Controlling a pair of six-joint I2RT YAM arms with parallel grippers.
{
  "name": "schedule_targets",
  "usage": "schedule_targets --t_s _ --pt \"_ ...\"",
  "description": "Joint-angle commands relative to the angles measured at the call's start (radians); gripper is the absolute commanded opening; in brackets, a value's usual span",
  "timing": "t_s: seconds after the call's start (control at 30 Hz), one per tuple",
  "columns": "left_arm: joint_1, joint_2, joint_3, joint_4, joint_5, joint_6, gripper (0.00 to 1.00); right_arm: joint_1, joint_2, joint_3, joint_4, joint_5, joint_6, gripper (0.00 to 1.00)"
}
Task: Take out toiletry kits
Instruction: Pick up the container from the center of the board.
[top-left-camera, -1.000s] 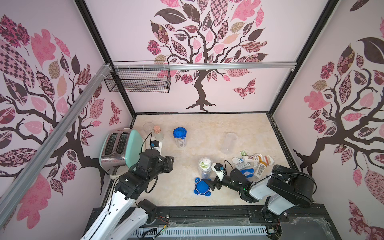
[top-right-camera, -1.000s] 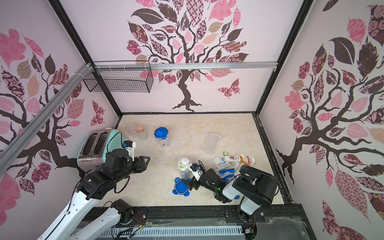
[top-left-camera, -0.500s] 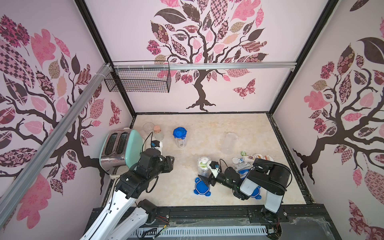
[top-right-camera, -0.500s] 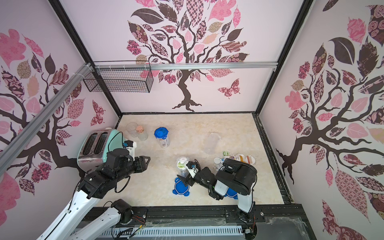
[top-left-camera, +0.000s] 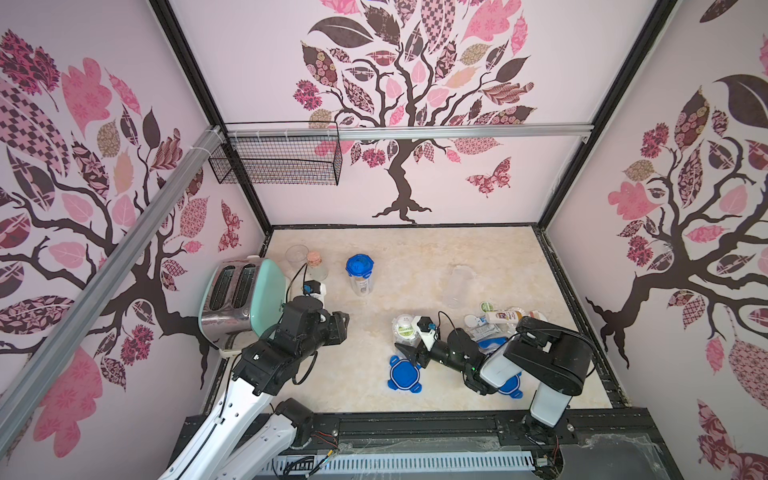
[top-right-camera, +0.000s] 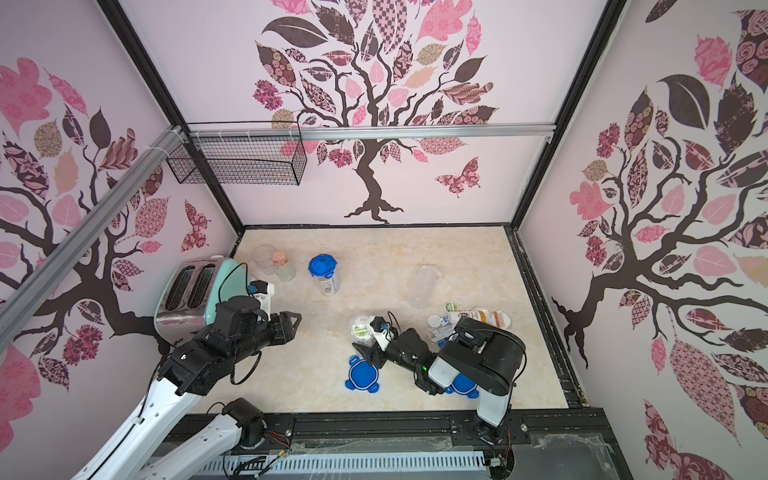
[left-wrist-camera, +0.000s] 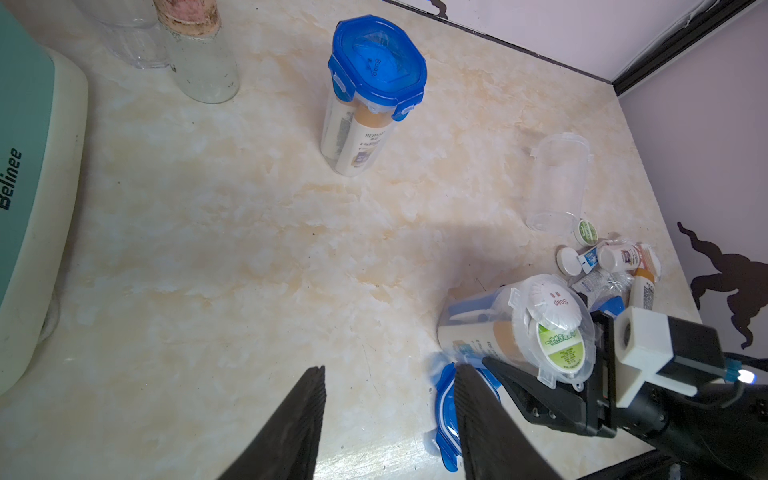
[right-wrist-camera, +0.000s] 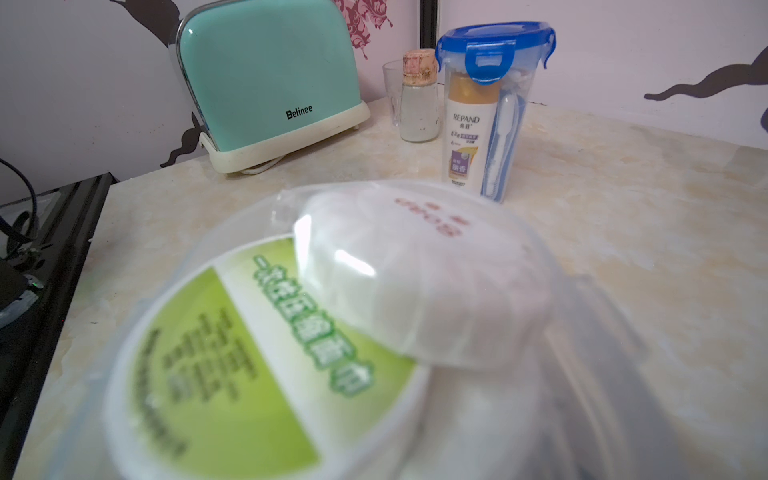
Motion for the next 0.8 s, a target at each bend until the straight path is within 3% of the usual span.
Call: schedule_targets --t_s 0.0,0.13,0.23,0.53,0.77 --pt "0.004 0.004 0.000 0.008 -0.001 0.017 0.54 -0.005 -0.048 0.043 -0.065 -0.012 0.034 0.70" --pt "0.003 0.006 -0.001 0.011 -0.001 0.020 0.54 -0.018 -0.110 0.057 -0.107 -0.009 0.075 0.66" --pt "0.004 0.011 0.001 0.015 0.002 0.023 0.54 -0.028 -0.190 0.092 -0.242 -0.001 0.123 0.64" --pt "0.004 0.038 -0.002 0.036 0.112 0.049 0.56 -0.076 -0.397 0.134 -0.553 -0.094 0.467 0.57" --pt "-0.046 0.012 -0.040 0.094 0.171 0.010 0.56 -0.097 -0.394 0.150 -0.647 -0.247 0.687 0.56"
